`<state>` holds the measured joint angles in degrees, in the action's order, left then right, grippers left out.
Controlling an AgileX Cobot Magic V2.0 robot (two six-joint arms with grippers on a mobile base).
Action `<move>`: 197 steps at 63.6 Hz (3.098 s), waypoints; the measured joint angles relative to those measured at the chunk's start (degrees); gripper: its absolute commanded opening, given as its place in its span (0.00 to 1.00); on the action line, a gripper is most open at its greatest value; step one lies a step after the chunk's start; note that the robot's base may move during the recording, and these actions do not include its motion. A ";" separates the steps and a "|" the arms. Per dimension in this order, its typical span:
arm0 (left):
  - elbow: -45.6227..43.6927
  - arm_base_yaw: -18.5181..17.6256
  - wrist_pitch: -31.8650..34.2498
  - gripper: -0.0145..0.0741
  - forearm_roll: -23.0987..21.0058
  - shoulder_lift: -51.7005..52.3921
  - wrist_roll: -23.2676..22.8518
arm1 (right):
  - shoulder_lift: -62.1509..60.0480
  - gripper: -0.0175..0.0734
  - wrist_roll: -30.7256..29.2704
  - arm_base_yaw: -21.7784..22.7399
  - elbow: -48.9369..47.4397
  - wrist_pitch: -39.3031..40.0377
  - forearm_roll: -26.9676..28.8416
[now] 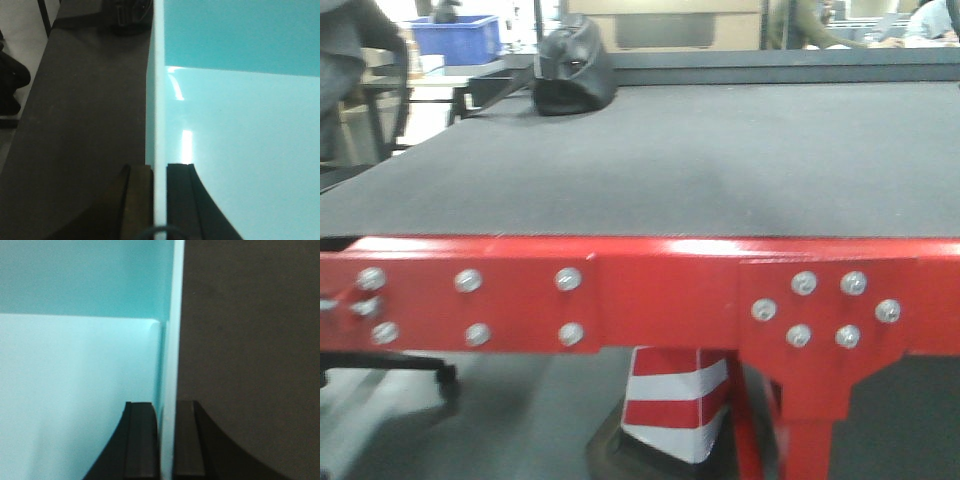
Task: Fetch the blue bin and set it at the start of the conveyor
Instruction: 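Lower the held turquoise bin onto the conveyor belt with both grippers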
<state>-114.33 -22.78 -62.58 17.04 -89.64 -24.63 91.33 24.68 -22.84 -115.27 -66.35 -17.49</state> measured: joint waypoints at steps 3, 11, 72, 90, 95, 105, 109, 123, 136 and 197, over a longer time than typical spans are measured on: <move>0.00 0.00 0.46 0.04 0.13 0.00 0.12 | 0.00 0.02 0.00 0.00 0.00 0.00 0.00; 0.00 0.00 2.03 0.04 0.36 0.00 0.34 | 0.00 0.02 0.00 0.00 0.00 0.00 -0.22; 0.00 0.00 5.47 0.04 1.44 -0.05 0.68 | 0.00 0.02 0.27 0.32 -0.09 5.06 -1.23; 0.00 0.10 5.93 0.04 2.17 -0.05 0.56 | 0.00 0.02 0.03 0.44 -0.09 12.13 -2.12; 0.00 0.10 6.02 0.04 2.26 -0.05 0.47 | 0.00 0.02 0.03 0.53 -0.09 12.41 -2.26; 0.00 0.10 6.02 0.04 2.26 -0.05 0.47 | 0.00 0.02 0.03 0.53 -0.09 13.15 -2.26; 0.00 0.10 6.06 0.04 2.26 -0.05 0.47 | 0.00 0.02 -0.07 0.53 -0.09 13.19 -2.31; 0.00 0.10 6.46 0.04 2.26 -0.05 0.47 | 0.00 0.02 -0.07 0.65 -0.09 13.19 -2.40; 3.52 1.75 7.04 0.04 1.13 -0.05 -1.17 | 2.32 0.02 2.89 0.65 -0.09 10.26 -1.90; 35.37 7.81 25.42 0.04 -4.04 -8.43 -3.15 | 14.48 0.02 4.55 1.69 27.51 30.05 2.48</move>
<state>-78.96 -14.97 -37.16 13.00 -98.07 -27.78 105.81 29.23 -21.14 -87.76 -36.31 -15.01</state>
